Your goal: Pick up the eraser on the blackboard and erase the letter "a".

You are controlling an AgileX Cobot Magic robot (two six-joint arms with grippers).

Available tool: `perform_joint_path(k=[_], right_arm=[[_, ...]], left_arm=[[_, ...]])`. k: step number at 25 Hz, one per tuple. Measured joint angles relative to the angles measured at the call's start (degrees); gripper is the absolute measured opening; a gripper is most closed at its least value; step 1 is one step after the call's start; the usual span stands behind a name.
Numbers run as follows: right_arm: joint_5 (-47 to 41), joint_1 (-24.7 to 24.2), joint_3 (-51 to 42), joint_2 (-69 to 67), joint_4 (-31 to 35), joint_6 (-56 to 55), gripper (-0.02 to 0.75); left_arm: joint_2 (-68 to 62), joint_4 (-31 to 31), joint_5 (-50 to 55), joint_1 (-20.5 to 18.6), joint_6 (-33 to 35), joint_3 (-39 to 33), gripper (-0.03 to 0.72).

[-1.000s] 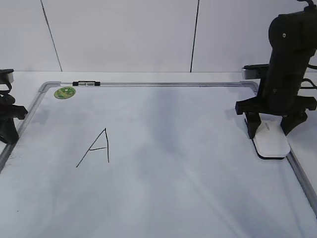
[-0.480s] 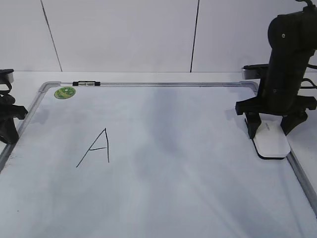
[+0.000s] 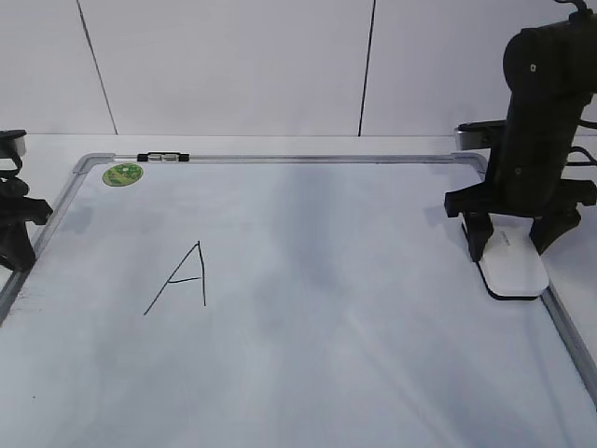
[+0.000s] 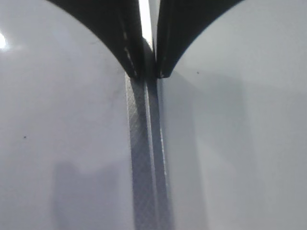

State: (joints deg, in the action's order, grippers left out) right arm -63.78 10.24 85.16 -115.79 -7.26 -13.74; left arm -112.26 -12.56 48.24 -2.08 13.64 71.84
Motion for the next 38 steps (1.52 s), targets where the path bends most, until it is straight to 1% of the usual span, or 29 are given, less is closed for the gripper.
perform_joint_path(k=[4, 14, 20, 25, 32, 38], right_arm=[[-0.11, 0.00, 0.24, 0.00, 0.00, 0.00, 0.598], [-0.37, 0.00, 1.15, 0.00, 2.60, 0.22, 0.598], [-2.91, 0.00, 4.06, 0.00, 3.20, 0.94, 0.598], [-5.27, 0.00, 6.31, 0.00, 2.15, 1.19, 0.598], [-5.64, 0.00, 6.30, 0.00, 2.08, 1.76, 0.598], [-5.64, 0.00, 6.30, 0.00, 3.81, 2.22, 0.598]], left_arm=[[0.00, 0.00, 0.00, 0.00, 0.00, 0.00, 0.064], [0.00, 0.00, 0.00, 0.00, 0.00, 0.00, 0.064], [0.00, 0.00, 0.00, 0.00, 0.00, 0.00, 0.065], [0.00, 0.00, -0.13, 0.00, 0.00, 0.00, 0.065], [0.00, 0.00, -0.13, 0.00, 0.00, 0.00, 0.065], [0.00, 0.00, -0.13, 0.00, 0.00, 0.00, 0.065]])
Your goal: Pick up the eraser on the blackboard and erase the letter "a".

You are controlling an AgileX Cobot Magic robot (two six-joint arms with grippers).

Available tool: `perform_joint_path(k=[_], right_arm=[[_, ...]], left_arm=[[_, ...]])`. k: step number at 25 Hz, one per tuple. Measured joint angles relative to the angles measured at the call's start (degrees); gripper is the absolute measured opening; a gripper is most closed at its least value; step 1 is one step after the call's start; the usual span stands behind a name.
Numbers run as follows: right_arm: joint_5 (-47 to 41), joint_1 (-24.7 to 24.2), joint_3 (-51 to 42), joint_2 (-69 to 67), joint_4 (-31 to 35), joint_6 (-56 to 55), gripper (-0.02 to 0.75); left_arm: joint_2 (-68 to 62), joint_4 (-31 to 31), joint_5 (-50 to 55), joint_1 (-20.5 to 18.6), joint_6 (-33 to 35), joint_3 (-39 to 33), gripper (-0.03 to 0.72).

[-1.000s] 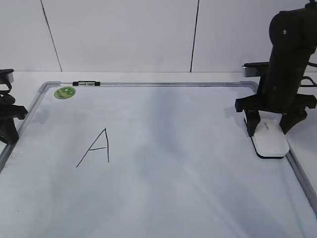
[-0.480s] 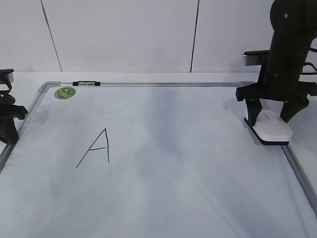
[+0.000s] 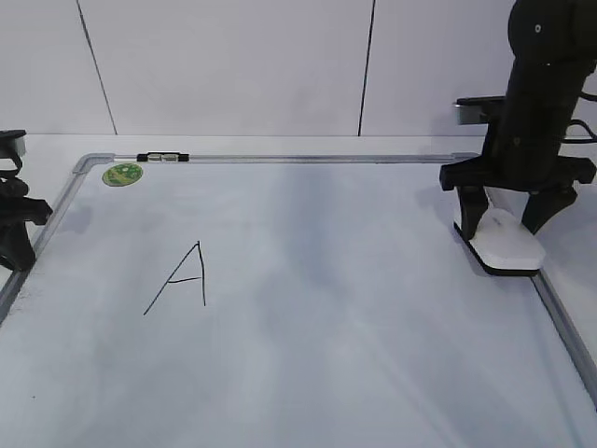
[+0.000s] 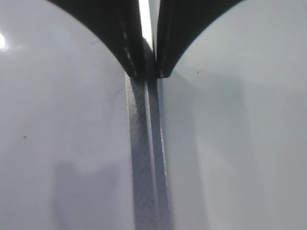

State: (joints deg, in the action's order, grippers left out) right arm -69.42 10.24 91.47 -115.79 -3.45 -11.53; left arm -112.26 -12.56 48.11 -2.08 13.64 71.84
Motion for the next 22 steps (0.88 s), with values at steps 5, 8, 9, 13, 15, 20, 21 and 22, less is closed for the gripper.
perform_joint_path(k=[5, 8, 9, 13, 15, 20, 21, 22], right_arm=[[-0.14, 0.00, 0.15, -0.32, 0.26, 0.13, 0.598], [-0.14, 0.00, 0.27, -0.91, 0.35, 0.26, 0.611], [-0.14, 0.00, 0.27, -1.13, 0.35, 0.26, 0.614], [-0.14, 0.00, 0.54, -1.87, 0.37, 0.38, 0.622], [-0.14, 0.00, 0.54, -1.99, 0.37, 0.38, 0.624], [-0.14, 0.00, 0.54, -1.99, 0.37, 0.84, 0.624], [-0.14, 0.00, 0.54, -1.89, 0.37, 0.95, 0.624], [-0.14, 0.00, 0.54, -1.61, 0.37, 1.09, 0.624]], left_arm=[[0.00, 0.00, 0.00, 0.00, 0.00, 0.00, 0.065], [0.00, 0.00, 0.00, 0.00, 0.00, 0.00, 0.065], [0.00, 0.00, 0.00, 0.00, 0.00, 0.00, 0.065], [0.00, 0.00, 0.00, 0.00, 0.00, 0.00, 0.065], [0.00, 0.00, 0.00, 0.00, 0.00, 0.00, 0.065], [0.00, 0.00, 0.00, 0.00, 0.00, 0.00, 0.065], [0.00, 0.00, 0.00, 0.00, 0.10, 0.00, 0.067], [0.00, 0.00, 0.00, 0.00, 0.10, 0.00, 0.067]])
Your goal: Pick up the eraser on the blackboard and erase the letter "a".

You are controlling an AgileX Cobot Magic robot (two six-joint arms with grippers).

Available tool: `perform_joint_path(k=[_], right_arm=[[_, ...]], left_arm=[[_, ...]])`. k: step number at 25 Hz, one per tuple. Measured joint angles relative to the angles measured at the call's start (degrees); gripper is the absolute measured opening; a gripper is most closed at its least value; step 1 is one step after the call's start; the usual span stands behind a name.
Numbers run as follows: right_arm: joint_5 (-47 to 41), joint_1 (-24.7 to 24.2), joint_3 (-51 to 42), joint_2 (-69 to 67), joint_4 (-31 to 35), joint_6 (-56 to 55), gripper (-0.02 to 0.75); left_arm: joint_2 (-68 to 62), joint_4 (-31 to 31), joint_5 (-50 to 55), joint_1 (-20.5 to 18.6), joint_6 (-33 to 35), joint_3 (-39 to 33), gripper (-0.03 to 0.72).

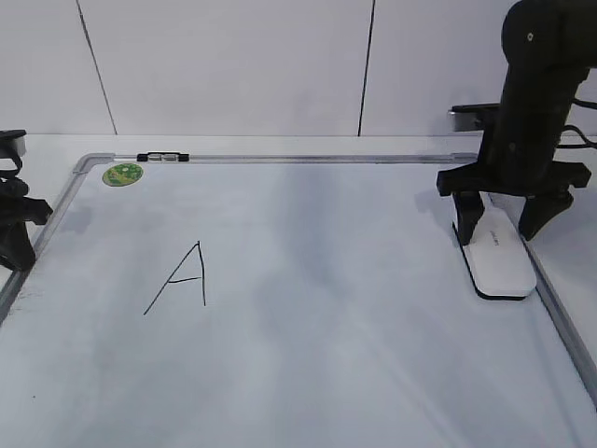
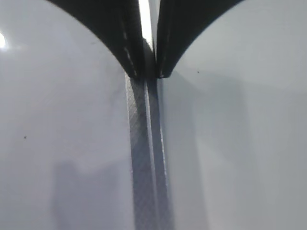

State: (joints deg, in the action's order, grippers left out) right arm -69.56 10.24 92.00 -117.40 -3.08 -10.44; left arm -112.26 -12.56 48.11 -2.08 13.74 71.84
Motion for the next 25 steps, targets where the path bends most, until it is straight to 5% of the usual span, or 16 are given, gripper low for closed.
perform_joint_path(k=[14, 21, 25], right_arm=[[-0.31, 0.00, 0.26, 11.26, -1.13, 1.20, 0.621], [-0.60, 0.00, 0.31, 14.18, -1.13, 1.52, 0.612], [-0.71, 0.00, 0.31, 14.66, -0.91, 1.52, 0.602]], left_arm=[[0.00, 0.00, -0.14, 0.00, 0.00, 0.00, 0.105], [-0.09, 0.00, -0.62, 0.00, 0.00, 0.00, 0.360], [-0.09, 0.11, 0.21, 0.00, 0.00, 1.53, 0.426]])
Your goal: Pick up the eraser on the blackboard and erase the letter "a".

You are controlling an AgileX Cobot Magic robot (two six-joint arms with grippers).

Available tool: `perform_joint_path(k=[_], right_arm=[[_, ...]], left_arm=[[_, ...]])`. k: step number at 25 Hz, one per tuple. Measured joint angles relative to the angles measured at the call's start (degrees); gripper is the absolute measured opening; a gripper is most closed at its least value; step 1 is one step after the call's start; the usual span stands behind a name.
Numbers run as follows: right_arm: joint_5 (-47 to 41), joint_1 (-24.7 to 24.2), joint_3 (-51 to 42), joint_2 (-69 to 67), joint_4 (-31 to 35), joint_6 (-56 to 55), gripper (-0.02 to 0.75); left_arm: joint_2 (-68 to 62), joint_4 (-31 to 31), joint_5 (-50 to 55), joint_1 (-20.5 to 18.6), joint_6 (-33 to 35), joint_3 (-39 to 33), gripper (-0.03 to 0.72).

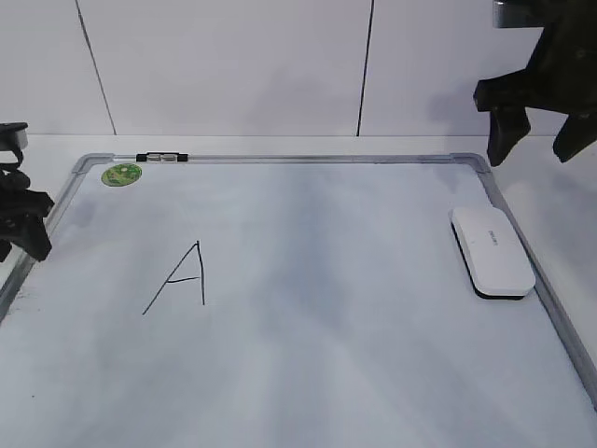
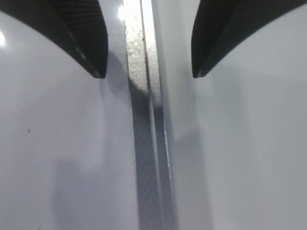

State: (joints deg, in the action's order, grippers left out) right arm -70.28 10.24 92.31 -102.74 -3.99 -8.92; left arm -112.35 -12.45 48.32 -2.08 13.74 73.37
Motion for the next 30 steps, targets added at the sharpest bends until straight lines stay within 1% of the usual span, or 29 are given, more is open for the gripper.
perform_joint_path(k=[7, 13, 15, 19, 23, 27, 30], right_arm=[[-0.10, 0.00, 0.00, 1.85, 1.61, 0.47, 0.597], [-0.33, 0.00, -0.86, 6.91, 2.07, 1.09, 0.594], [-0.33, 0.00, -2.99, 9.21, 2.17, 1.22, 0.594], [-0.44, 0.00, -10.20, 14.60, 2.17, 2.00, 0.594], [-0.52, 0.00, -16.32, 19.93, 2.17, 2.73, 0.594], [-0.66, 0.00, -18.99, 25.21, 2.17, 3.71, 0.594], [-0.80, 0.00, -19.81, 29.26, 2.29, 3.87, 0.594]], left_arm=[[3.49, 0.22, 7.32, 0.00, 0.00, 5.70, 0.435], [9.94, 0.31, 11.79, 0.00, 0.00, 6.69, 0.432], [12.06, 0.31, 13.45, 0.00, -0.20, 6.69, 0.423], [16.03, 0.20, 16.62, 0.00, -0.95, 6.69, 0.413], [19.35, -1.33, 20.72, 0.00, -1.41, 6.69, 0.413], [22.60, -3.14, 21.85, 0.00, -2.15, 6.69, 0.413], [26.02, -4.06, 22.10, 0.00, -2.62, 5.33, 0.413]])
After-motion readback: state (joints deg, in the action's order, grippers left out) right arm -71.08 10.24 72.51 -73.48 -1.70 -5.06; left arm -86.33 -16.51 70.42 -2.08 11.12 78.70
